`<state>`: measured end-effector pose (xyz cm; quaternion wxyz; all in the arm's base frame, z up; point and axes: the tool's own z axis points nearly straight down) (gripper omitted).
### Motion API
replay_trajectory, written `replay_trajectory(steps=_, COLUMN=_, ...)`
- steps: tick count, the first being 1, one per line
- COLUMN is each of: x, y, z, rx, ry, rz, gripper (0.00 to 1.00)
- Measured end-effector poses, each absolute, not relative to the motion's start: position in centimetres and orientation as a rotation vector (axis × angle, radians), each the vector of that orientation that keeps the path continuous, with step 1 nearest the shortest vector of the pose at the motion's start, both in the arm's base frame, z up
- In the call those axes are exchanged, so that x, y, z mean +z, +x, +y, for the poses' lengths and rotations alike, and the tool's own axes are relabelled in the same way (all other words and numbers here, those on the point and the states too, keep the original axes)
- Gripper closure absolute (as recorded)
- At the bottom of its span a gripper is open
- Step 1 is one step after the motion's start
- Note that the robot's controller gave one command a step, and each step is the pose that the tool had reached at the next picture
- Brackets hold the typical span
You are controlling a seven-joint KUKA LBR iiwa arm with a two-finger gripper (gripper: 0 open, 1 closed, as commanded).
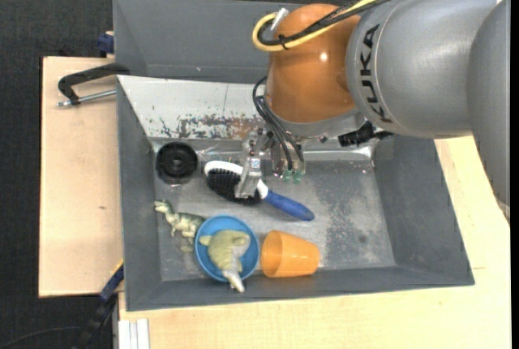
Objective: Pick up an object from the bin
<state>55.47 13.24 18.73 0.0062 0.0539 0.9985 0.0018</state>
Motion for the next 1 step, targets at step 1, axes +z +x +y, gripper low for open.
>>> replay_trajectory(steps=1, x=36.58, y=55.82, z=15.70, rx=0.006, ry=-0.059, rz=3.127, gripper=1.00)
